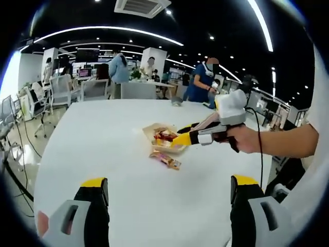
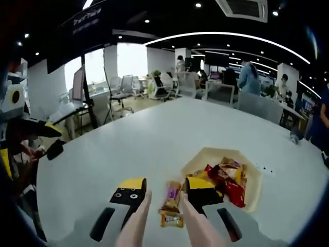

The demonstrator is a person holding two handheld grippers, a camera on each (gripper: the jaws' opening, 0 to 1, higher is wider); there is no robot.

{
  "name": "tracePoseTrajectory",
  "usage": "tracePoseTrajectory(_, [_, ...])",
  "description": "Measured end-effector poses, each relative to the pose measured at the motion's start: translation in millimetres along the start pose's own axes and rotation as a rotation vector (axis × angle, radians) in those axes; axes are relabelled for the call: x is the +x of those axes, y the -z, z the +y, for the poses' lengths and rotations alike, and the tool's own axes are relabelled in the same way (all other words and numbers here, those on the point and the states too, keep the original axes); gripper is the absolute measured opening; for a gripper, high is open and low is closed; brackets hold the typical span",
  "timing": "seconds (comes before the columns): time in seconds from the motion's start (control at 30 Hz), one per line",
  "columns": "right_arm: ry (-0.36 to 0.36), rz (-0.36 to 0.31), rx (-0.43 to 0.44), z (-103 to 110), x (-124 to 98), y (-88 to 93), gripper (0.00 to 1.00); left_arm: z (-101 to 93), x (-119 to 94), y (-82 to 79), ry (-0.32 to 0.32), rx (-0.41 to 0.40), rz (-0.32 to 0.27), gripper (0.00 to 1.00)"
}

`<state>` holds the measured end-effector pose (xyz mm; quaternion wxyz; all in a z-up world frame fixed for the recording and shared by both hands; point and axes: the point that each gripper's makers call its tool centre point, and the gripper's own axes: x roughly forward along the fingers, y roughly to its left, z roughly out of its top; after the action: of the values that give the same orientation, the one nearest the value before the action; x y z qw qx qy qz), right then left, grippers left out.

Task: Place the target food into the container with the food tongs after gripping and lifting it, then release it inside without dropping or visibly crushing the food.

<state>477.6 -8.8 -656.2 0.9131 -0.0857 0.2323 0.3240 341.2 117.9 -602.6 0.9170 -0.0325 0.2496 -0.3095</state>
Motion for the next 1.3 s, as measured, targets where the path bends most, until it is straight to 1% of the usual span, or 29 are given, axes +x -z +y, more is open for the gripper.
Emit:
tracePoseTrajectory(0.17, [0.006,0.017,0.007,-3.0,16.5,9.3,0.30,6.8,-11.9,8.3,-0.035,-0.017,0.017,0.99])
tracePoseTrajectory(0.23, [0.005,0.026,0.005,-2.9,23.9,13.4,0.30,11.5,-19.0,9.8,-0.057,-0.023,0.015,0.99])
tracePoseTrajectory(0.27, [0.009,0.043,-0.011,-3.9,29.5,17.8,0.29,14.5,-22.5,11.2,-0.069,-0.034,0.016,0.99])
tracePoseTrajectory(0.37, [0.008,0.064,-0.028,-4.2,37.1,23.8,0.29,19.6,-28.6,15.3,-0.092,-0.041,0.024,0.99])
tracePoseTrajectory(0.43, [0.014,0.082,-0.033,-6.1,41.9,28.4,0.29,22.0,-30.7,18.3,-0.105,-0.046,0.034,0.99])
tracePoseTrajectory(0.53, [0.025,0.088,-0.026,-8.3,46.7,31.9,0.29,23.9,-32.9,18.9,-0.117,-0.054,0.030,0.99])
tracePoseTrajectory(0.57, [0.030,0.111,-0.042,-8.8,50.3,36.9,0.29,24.8,-33.8,19.7,-0.123,-0.061,0.030,0.99])
tracePoseTrajectory(0.6, [0.031,0.113,-0.046,-8.8,52.1,38.0,0.29,25.3,-34.1,20.1,-0.126,-0.062,0.031,0.99])
tracePoseTrajectory(0.73, [0.033,0.127,-0.052,-8.7,59.3,41.7,0.29,28.2,-36.0,23.3,-0.139,-0.070,0.038,0.99])
tracePoseTrajectory(1.03, [0.049,0.153,-0.080,-10.6,65.9,46.8,0.29,33.5,-40.9,26.8,-0.163,-0.095,0.037,0.99])
tracePoseTrajectory(1.3, [0.040,0.143,-0.089,-8.6,69.1,44.4,0.29,35.7,-42.7,25.6,-0.174,-0.093,0.036,0.99])
